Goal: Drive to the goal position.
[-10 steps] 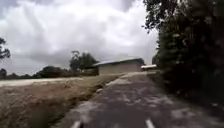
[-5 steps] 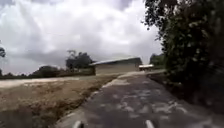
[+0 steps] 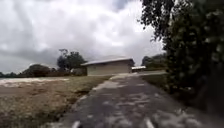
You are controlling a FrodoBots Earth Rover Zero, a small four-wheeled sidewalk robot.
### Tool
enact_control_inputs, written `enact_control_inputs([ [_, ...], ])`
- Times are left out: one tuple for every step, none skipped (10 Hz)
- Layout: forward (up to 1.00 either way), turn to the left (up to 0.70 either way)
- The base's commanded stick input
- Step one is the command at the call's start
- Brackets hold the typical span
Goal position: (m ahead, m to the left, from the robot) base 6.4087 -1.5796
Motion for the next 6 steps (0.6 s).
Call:
enact_control_inputs([
  [0.85, 0.0],
  [0.85, 0.0],
  [0.85, 0.0],
  [0.85, 0.0],
  [0.85, 0.0],
  [0.85, 0.0],
])
